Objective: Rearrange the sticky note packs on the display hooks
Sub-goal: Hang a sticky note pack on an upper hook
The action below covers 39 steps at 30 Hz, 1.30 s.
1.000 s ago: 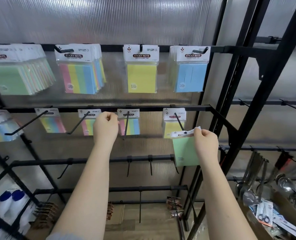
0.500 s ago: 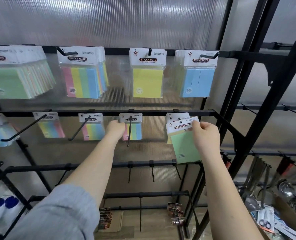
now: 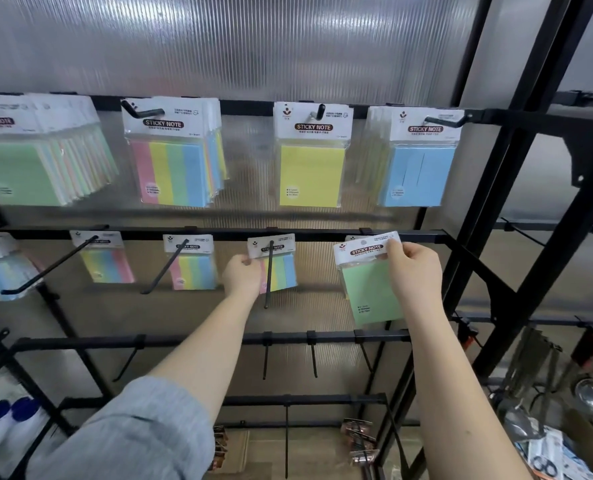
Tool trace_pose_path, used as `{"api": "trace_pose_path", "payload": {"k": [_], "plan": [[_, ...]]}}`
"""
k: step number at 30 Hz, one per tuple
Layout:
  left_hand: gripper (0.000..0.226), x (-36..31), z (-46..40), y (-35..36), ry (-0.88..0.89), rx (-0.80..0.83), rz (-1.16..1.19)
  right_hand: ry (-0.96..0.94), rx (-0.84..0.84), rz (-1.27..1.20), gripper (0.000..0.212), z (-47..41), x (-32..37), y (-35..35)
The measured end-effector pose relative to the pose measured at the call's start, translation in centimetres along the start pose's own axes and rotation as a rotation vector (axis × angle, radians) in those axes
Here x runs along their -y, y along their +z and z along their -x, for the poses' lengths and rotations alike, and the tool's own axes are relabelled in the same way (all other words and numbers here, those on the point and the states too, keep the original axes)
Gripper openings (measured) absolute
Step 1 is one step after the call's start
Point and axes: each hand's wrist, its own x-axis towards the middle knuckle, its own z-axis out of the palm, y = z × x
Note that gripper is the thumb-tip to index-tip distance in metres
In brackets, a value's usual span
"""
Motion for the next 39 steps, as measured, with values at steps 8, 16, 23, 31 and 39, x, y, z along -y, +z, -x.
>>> {"api": "trace_pose_path", "payload": {"k": [8, 16, 23, 31, 39], "plan": [[0.034, 0.8, 1.1, 1.0, 0.081, -0.052, 0.037, 0.0, -0.005, 0.006, 0.032, -0.1, -0.4, 0.3], [0.027, 2.1, 1.9, 1.3, 0.104, -0.126, 0.19, 0.01, -0.006, 0.006, 0.034, 0.0, -0.6, -0.1], [0.036, 1.4, 1.3, 1.0, -0.032, 0.2, 0.319, 0.01, -0.005, 0.0, 0.035, 0.2, -0.6, -0.7], [0.041, 0.6, 2.5, -0.1, 0.004, 0.036, 0.187, 0.01, 0.002, -0.005, 0.037, 0.8, -0.4, -1.5], [0.042, 1.0, 6.7, -1.8, 0.067, -0.048, 0.112, -0.011, 0.014, 0.002, 0.038, 2.3, -0.7, -3.4]]}}
